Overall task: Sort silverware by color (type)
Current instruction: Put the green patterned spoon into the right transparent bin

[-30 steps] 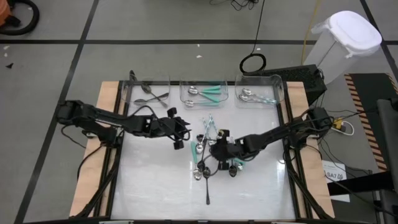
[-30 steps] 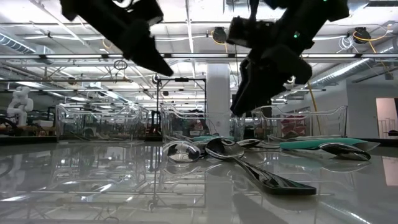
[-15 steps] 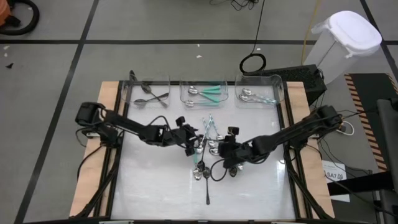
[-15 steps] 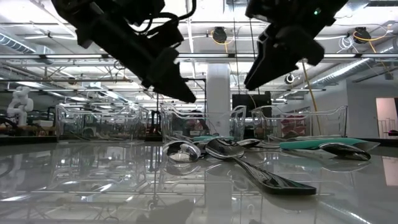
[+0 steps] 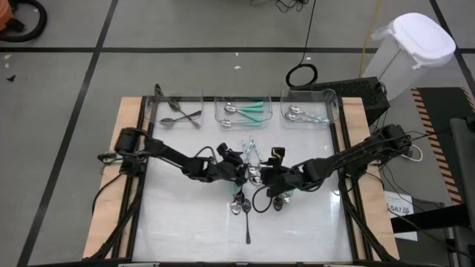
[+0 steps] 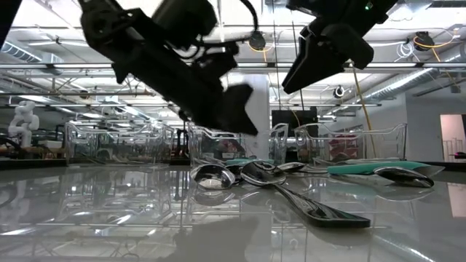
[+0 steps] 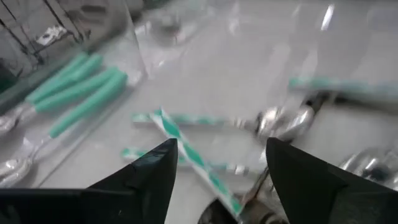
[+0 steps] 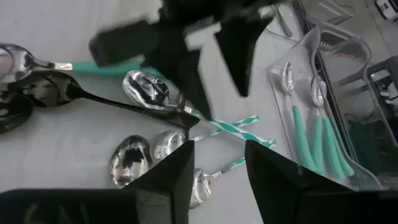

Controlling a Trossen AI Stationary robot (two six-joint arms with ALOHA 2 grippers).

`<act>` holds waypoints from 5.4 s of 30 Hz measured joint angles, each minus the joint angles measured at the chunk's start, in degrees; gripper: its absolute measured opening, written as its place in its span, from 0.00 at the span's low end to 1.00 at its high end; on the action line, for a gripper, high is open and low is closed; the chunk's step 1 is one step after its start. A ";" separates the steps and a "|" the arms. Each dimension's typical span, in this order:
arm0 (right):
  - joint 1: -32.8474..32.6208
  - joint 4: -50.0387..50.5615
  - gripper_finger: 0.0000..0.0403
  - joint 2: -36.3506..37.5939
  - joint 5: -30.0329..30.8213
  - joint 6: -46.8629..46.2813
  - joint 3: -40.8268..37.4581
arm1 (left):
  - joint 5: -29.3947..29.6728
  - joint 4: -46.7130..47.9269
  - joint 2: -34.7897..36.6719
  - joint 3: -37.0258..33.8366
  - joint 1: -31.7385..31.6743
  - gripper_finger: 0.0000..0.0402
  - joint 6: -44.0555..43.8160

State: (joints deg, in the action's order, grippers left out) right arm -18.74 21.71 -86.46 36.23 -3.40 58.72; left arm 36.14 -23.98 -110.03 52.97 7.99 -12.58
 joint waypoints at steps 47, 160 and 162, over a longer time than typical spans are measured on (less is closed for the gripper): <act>-1.83 16.70 0.35 0.91 5.48 -9.33 0.00 | -2.86 47.85 -10.09 30.82 1.33 0.06 -5.13; -6.31 -11.99 0.12 20.34 -3.33 -0.31 -18.06 | -12.81 37.71 -0.80 30.84 4.89 0.21 16.92; -5.89 -12.04 0.12 20.67 -3.37 1.11 -18.08 | -12.61 39.36 -0.79 30.84 4.96 0.33 16.50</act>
State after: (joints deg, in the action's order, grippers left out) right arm -24.63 9.67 -65.78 32.86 -2.30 40.64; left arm 23.53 15.37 -110.83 83.81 12.95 3.92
